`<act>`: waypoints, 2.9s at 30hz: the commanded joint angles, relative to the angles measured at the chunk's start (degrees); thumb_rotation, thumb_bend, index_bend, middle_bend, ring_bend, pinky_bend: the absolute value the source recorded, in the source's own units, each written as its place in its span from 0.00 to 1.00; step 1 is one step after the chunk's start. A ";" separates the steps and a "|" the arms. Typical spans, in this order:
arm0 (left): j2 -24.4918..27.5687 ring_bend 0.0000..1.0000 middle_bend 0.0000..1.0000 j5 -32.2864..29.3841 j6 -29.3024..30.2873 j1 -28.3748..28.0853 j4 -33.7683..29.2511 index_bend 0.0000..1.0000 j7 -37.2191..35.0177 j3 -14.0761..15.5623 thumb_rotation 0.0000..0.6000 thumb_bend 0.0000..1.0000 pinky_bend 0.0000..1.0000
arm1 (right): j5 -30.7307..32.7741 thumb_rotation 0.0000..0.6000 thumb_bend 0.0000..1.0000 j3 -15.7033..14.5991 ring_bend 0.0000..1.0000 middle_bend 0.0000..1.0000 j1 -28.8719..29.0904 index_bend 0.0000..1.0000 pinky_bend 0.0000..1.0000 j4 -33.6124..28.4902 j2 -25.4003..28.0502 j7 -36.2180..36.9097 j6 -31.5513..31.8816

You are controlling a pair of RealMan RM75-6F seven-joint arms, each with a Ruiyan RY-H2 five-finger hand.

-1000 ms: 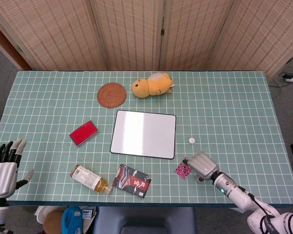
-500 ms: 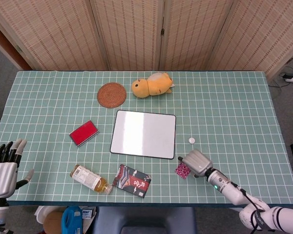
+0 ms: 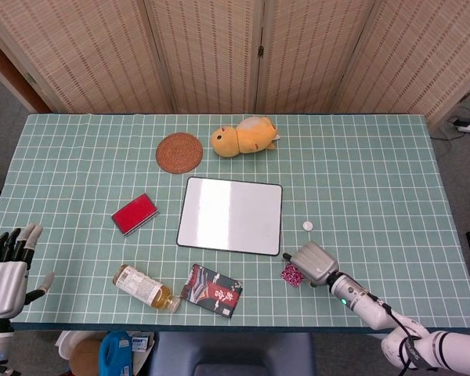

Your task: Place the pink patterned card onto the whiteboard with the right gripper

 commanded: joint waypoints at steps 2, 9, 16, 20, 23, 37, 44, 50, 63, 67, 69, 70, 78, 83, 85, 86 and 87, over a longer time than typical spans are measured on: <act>-0.01 0.01 0.01 0.10 -0.01 -0.02 -0.01 0.00 -0.09 -0.01 1.00 0.28 0.00 | 0.19 1.00 0.16 -0.19 0.94 0.91 0.21 0.25 1.00 0.30 -0.15 0.04 0.03; -0.04 0.01 0.01 0.02 -0.06 -0.04 0.11 0.00 -0.12 -0.11 1.00 0.28 0.00 | 0.42 1.00 0.16 -0.48 0.94 0.91 0.44 0.26 1.00 0.45 -0.23 0.23 0.37; -0.13 0.01 0.01 -0.09 -0.02 -0.08 0.25 0.00 0.10 -0.26 1.00 0.28 0.00 | 0.53 1.00 0.18 -0.90 0.94 0.92 0.76 0.31 1.00 0.59 -0.27 0.64 0.31; -0.12 0.01 0.01 -0.13 -0.05 -0.06 0.31 0.00 0.10 -0.25 1.00 0.28 0.00 | 0.71 1.00 0.19 -1.07 0.94 0.92 0.89 0.32 1.00 0.70 -0.36 0.69 0.26; -0.10 0.01 0.01 -0.18 -0.07 -0.06 0.35 0.00 0.05 -0.28 1.00 0.28 0.00 | 0.87 1.00 0.19 -1.07 0.94 0.92 0.97 0.32 1.00 0.78 -0.41 0.70 0.39; -0.14 0.01 0.01 -0.19 -0.14 -0.01 0.44 0.00 -0.11 -0.23 1.00 0.28 0.00 | 1.32 1.00 0.23 -1.38 0.95 0.93 1.34 0.37 1.00 0.69 -0.32 0.98 0.51; -0.11 0.01 0.01 -0.13 0.00 0.11 0.49 0.00 -0.12 -0.16 1.00 0.28 0.00 | 1.16 1.00 0.25 -1.35 0.95 0.93 1.30 0.38 1.00 0.05 0.17 1.20 1.31; 0.01 0.01 0.01 0.02 0.05 0.11 0.39 0.00 0.02 -0.16 1.00 0.28 0.00 | 1.67 1.00 0.25 0.00 0.95 0.93 1.77 0.38 1.00 -1.82 1.90 2.27 2.08; 0.25 0.01 0.01 0.64 0.36 -0.05 -0.27 0.00 0.14 -0.36 1.00 0.28 0.00 | 9.17 1.00 0.25 7.85 0.95 0.93 9.40 0.38 1.00 -0.50 1.46 4.17 -4.07; 0.25 0.01 0.01 0.76 0.41 -0.02 -0.44 0.00 0.30 -0.29 1.00 0.28 0.00 | 12.78 1.00 0.25 9.52 0.95 0.92 12.51 0.38 1.00 2.60 -1.12 3.06 -6.73; 0.33 0.01 0.01 0.78 0.29 0.01 -0.48 0.00 0.33 -0.15 1.00 0.28 0.00 | 14.65 1.00 0.25 10.02 0.95 0.92 14.10 0.38 1.00 4.63 -2.79 2.29 -7.99; 0.39 0.01 0.01 0.80 0.24 0.03 -0.43 0.00 0.40 -0.09 1.00 0.28 0.00 | 15.53 1.00 0.25 10.16 0.95 0.92 14.80 0.38 1.00 5.69 -3.59 1.94 -8.60; 0.56 0.01 0.01 0.49 0.15 0.19 -0.35 0.00 0.42 -0.01 1.00 0.28 0.00 | 21.66 1.00 0.25 11.35 0.95 0.92 20.24 0.36 1.00 15.04 -10.27 0.38 -12.08; 0.58 0.01 0.01 0.35 -0.07 0.08 -0.32 0.00 0.32 -0.08 1.00 0.28 0.00 | 23.20 1.00 0.23 11.54 0.95 0.91 22.28 0.26 1.00 17.42 -12.24 0.22 -12.42; 0.62 0.01 0.01 0.36 -0.05 0.08 -0.29 0.00 0.27 -0.10 1.00 0.28 0.00 | 23.42 1.00 0.22 11.26 0.95 0.91 22.59 0.23 1.00 17.62 -12.29 -0.12 -11.92; 0.62 0.01 0.01 0.34 -0.04 0.09 -0.25 0.00 0.26 -0.11 1.00 0.28 0.00 | 23.59 1.00 0.22 11.14 0.95 0.91 22.62 0.22 1.00 17.56 -12.15 -0.20 -11.69; 0.62 0.01 0.01 0.33 -0.06 0.10 -0.25 0.00 0.22 -0.09 1.00 0.28 0.00 | 23.73 1.00 0.22 11.02 0.95 0.91 22.55 0.21 1.00 17.40 -11.94 -0.21 -11.38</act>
